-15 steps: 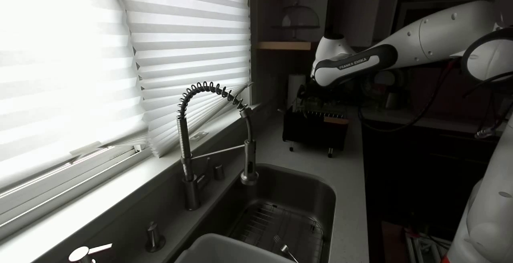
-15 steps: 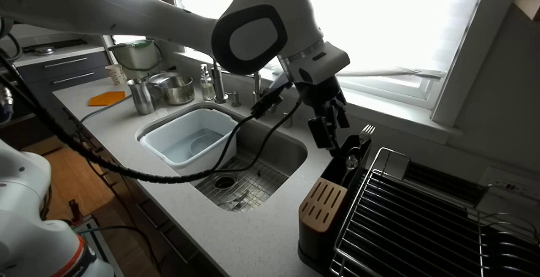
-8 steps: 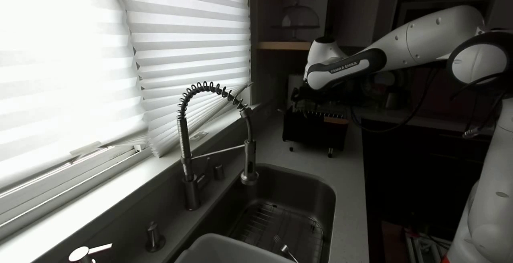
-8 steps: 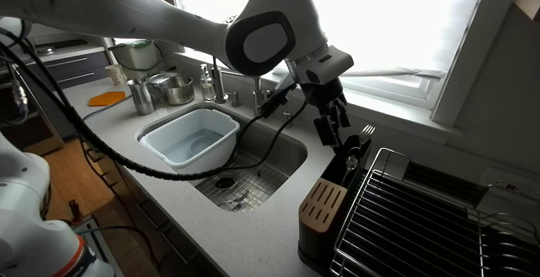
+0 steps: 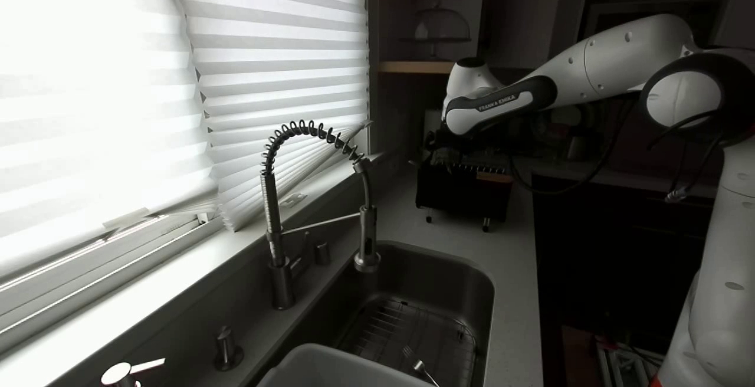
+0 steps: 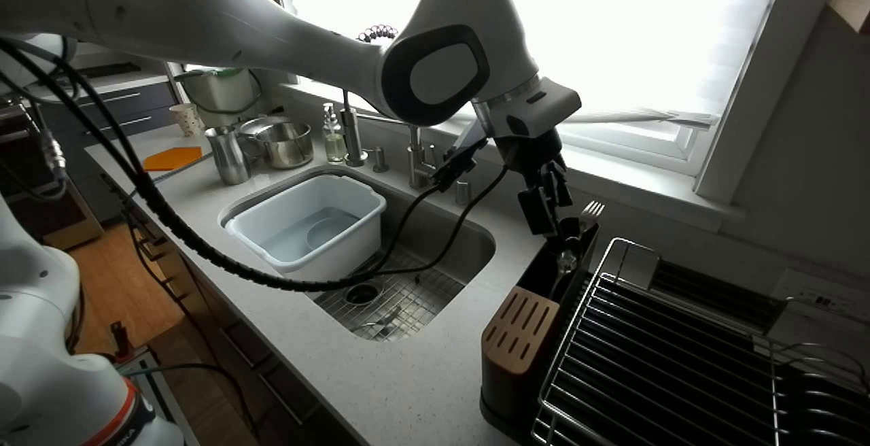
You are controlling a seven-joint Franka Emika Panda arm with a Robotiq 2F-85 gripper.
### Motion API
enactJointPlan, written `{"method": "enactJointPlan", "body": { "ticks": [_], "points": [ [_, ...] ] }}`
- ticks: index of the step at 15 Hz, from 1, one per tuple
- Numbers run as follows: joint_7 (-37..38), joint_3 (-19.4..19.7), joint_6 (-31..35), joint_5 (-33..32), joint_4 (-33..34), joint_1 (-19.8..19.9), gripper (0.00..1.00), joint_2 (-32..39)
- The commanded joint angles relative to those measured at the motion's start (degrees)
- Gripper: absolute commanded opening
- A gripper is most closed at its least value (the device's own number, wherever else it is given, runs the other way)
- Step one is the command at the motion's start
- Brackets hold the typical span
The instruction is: Pick up the spoon and place it next to the fork and pick up the fork and place it where the spoon was
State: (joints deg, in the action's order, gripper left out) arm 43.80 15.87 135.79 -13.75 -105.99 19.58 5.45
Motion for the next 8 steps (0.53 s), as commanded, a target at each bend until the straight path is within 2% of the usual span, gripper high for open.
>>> {"method": "enactJointPlan", "body": {
  "ticks": [1,2,3,4,8],
  "points": [
    [-0.15,1.86,-0.1,-0.43,1.75,-0.93,0.89,1.87],
    [-0.25,2.07,-0.21,-0.25,1.95,-0.94,0.87,2.16],
    [-0.23,2.3,-0.21,-0.31,2.09,-0.95,0.81,2.35],
    [-0.24,2.49,-0.32,-0.28,2.21,-0.97,0.63,2.52],
    [-0.32,3.0,-0.6,-0.01,2.37,-1.04,0.32,3.05]
  ]
}}
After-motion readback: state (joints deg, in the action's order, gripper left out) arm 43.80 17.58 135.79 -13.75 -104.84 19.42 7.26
